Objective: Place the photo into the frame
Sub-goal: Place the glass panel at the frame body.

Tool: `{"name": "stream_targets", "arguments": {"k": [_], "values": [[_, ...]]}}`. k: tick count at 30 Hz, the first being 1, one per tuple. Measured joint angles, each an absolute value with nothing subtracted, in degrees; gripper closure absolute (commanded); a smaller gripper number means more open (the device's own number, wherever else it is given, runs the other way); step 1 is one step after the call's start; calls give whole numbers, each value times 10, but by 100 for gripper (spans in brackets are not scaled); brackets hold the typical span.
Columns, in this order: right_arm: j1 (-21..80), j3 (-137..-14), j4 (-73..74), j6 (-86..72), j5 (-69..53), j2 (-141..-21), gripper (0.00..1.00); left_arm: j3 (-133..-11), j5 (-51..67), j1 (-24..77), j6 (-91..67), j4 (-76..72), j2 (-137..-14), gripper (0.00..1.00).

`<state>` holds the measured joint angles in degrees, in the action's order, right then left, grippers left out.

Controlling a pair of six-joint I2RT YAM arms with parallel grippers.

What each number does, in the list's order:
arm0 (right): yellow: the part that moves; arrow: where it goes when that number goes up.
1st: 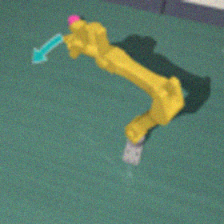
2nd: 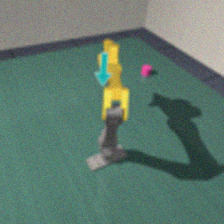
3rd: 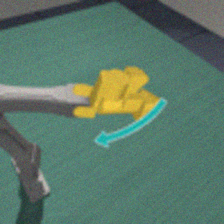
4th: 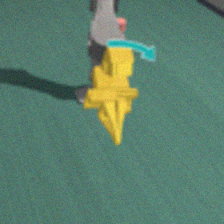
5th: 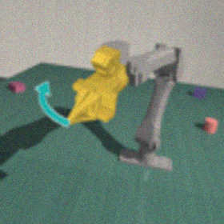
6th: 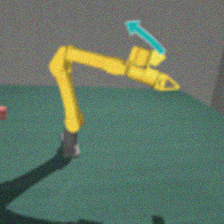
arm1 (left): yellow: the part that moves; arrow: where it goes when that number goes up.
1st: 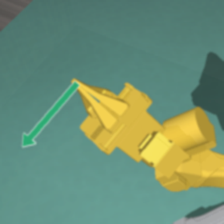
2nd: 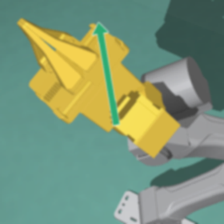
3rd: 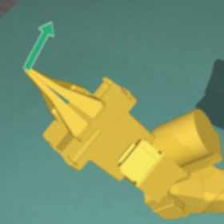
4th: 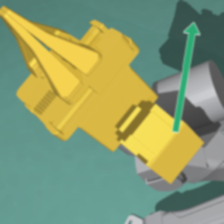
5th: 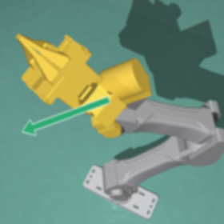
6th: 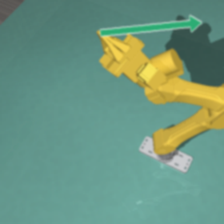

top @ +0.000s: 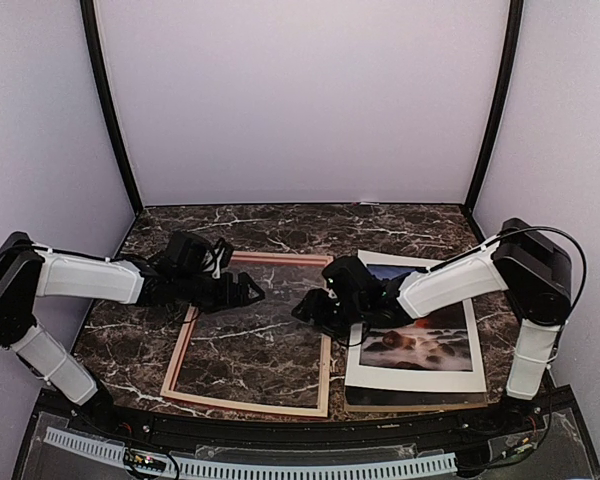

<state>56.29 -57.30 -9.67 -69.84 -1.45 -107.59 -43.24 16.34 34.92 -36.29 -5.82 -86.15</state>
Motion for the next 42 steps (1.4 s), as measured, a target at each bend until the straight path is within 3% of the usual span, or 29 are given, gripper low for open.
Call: {"name": "stream_targets", "arguments": {"k": [14,42], "values": [[564,-570,-70,-670,-7,-1066,39,-413,175,366,-395,-107,-921,6],[543,-575,98,-537,111,-948,38,-412,121,366,-352,-43,-880,4]]}}
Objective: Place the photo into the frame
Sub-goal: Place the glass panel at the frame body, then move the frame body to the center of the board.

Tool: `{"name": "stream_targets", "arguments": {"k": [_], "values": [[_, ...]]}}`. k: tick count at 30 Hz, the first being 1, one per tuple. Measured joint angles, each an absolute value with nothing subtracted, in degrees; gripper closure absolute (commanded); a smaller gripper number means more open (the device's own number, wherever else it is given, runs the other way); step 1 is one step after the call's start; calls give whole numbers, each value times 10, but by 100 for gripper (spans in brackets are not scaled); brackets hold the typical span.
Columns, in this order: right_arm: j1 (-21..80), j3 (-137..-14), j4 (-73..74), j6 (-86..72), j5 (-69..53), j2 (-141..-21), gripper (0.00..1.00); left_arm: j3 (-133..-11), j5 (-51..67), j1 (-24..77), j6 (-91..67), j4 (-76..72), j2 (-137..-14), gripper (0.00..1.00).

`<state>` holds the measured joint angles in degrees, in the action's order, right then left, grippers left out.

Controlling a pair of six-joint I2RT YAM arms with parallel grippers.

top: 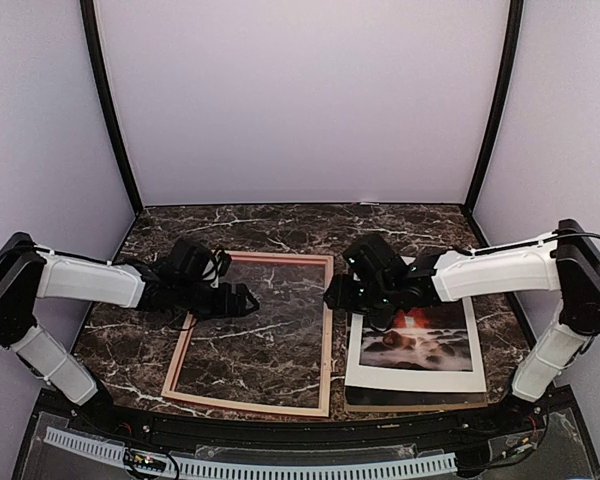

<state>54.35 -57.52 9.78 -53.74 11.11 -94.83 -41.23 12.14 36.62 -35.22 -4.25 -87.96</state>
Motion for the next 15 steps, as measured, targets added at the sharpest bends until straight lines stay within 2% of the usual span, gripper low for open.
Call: {"name": "stream_targets", "arguments": {"k": [9,15], "values": [[485,-574,161,-461,114,-916,38,-532,0,354,-271,127,-851,1],[425,-540,196,-414,112,-853,33,-561,-31,278,-220,214,-882,1]]}}
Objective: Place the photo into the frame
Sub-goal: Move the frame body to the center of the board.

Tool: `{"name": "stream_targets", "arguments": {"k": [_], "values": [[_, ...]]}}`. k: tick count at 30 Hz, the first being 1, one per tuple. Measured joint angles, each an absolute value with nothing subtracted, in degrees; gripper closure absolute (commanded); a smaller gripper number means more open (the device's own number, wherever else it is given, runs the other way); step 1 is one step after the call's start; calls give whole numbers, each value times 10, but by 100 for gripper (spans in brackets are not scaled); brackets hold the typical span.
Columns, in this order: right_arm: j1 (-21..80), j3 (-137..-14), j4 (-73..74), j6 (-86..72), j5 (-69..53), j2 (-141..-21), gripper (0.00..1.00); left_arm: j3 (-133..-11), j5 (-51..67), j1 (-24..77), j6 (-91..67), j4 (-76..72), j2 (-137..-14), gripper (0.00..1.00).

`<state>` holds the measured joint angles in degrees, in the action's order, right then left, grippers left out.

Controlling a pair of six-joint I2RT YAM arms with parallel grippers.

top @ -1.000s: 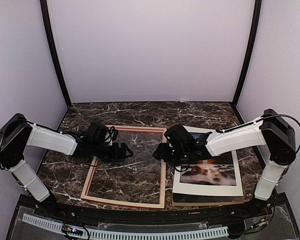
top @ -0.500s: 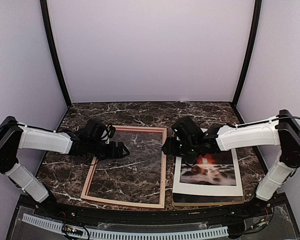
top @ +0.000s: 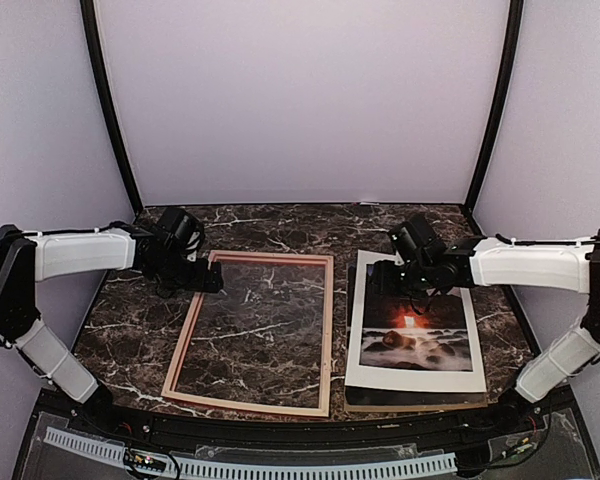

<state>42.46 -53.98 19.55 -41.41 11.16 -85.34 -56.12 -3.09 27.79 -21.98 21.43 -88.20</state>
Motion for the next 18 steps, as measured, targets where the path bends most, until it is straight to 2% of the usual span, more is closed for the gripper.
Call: {"name": "stream_targets", "arguments": {"k": [5,8,18], "values": [[384,-506,215,-384,104,-815,31,-567,-41,234,-194,255,-918,7],[364,-487,228,-371,100,-798,31,-580,-43,229,-186,265,-947,14],[303,-440,250,-341,79,-762,32,-612,-57,220,-177,269,-1011,44]]}}
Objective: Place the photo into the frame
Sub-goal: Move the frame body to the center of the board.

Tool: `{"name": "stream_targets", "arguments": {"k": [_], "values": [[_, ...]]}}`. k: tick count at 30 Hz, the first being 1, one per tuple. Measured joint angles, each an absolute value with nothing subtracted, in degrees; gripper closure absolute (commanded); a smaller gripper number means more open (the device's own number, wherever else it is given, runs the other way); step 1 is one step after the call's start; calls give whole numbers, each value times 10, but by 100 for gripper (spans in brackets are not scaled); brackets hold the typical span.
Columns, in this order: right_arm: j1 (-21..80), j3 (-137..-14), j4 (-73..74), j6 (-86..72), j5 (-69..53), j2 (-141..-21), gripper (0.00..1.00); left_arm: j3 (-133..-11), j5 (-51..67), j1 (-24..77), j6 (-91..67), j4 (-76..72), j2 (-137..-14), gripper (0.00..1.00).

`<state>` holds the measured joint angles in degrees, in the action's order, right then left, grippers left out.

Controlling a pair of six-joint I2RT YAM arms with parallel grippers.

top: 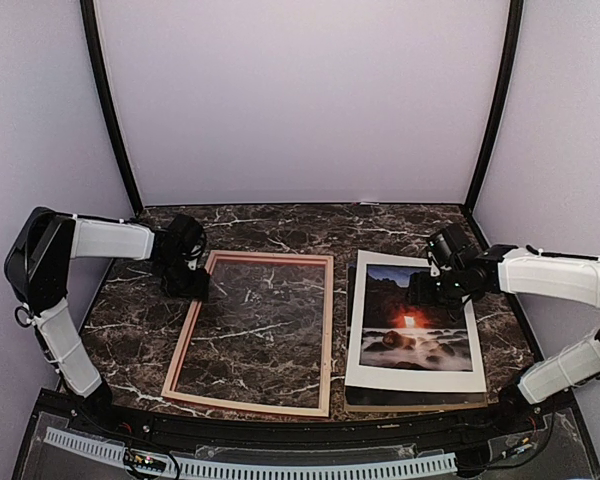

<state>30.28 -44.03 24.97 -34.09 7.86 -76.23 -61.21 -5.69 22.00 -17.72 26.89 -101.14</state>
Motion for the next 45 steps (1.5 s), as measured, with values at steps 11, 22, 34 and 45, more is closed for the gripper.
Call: {"name": "stream_targets", "arguments": {"k": [11,22,34,45], "values": [[248,-420,253,-318,62,-762,31,-619,-64,191,-175,268,-1015,62],[99,-411,257,-277,46,-762,29,-620,-64,138,-175,262,-1016,41],[-27,-395,234,-255,17,-806,36,-610,30,209,-188,176,-876,20],[-31,-370,198,-252,-26,-812,58,-632,105,397,-256,83,-950,22]]}}
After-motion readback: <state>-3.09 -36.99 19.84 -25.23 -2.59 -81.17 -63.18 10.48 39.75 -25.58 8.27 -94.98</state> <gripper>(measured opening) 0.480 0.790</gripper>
